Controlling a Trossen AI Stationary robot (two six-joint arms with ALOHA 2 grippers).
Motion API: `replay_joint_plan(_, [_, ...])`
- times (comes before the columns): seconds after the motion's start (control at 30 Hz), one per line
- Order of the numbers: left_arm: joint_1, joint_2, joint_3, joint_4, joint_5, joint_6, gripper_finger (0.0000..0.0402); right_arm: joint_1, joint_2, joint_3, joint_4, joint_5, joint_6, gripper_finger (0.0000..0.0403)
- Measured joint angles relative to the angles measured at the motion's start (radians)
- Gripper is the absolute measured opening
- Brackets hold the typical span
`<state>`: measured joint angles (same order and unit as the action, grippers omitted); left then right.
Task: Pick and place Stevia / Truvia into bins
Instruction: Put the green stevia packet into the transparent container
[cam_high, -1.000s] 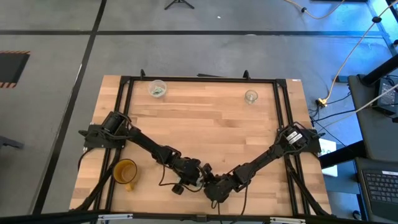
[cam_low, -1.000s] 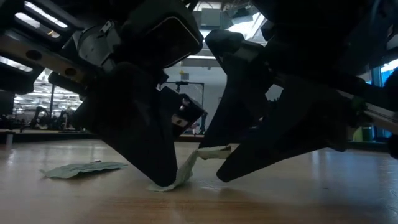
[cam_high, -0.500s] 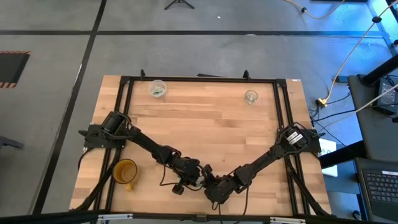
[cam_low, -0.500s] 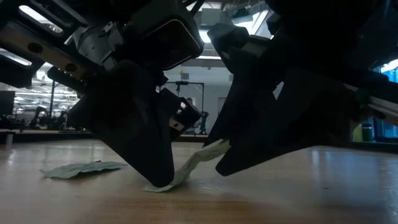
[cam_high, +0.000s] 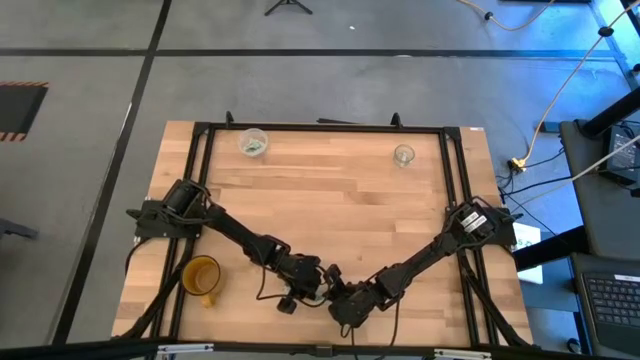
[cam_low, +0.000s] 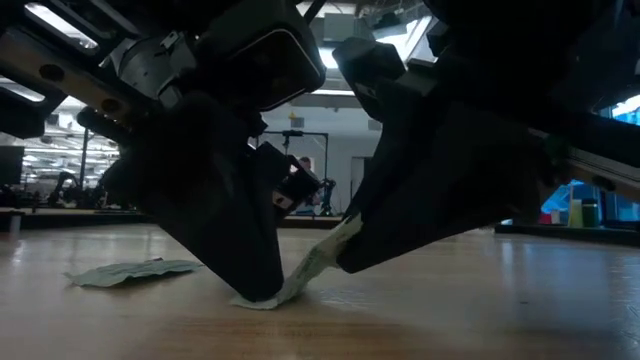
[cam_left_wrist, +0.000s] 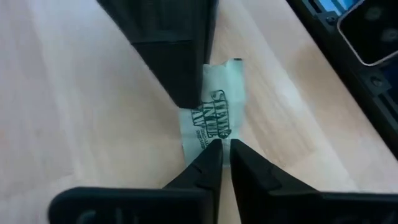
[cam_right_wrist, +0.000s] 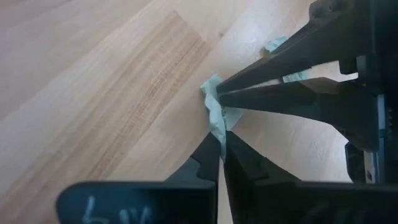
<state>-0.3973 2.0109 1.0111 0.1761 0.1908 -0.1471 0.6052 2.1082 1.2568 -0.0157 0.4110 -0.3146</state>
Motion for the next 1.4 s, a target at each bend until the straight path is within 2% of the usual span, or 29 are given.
replay_joint_plan(0.23, [0.014,-0.072,-0.006,-0.085,-0.089,0.013,0.0066,-0.001,0.000,0.051,-0.083,0.002,0.000,0.0017])
replay_joint_plan(0.43, [0.020,-0.240,-0.003,-0.311,-0.212,0.029,0.0095,0.001,-0.001,0.122,-0.229,-0.003,0.071,0.0011])
replay_joint_plan(0.57, [0.018,-0.353,-0.003,-0.414,-0.330,0.067,0.0111,-0.008,-0.001,0.189,-0.358,-0.002,0.104,0.0013])
replay_joint_plan(0.8, [-0.013,-0.558,-0.002,-0.505,-0.560,0.167,0.0129,-0.077,-0.029,0.401,-0.653,0.006,0.201,0.0015])
replay_joint_plan(0.93, [-0.028,-0.662,0.000,-0.553,-0.682,0.246,0.0134,-0.132,-0.072,0.541,-0.765,0.019,0.231,0.0016])
replay_joint_plan(1.1, [-0.034,-0.771,0.000,-0.648,-0.809,0.257,0.0134,-0.208,-0.138,0.686,-0.908,0.022,0.287,0.0016])
replay_joint_plan(1.4, [0.009,-0.805,0.000,-0.648,-0.872,0.343,0.0135,-0.322,-0.209,0.781,-0.920,-0.027,0.230,0.0016])
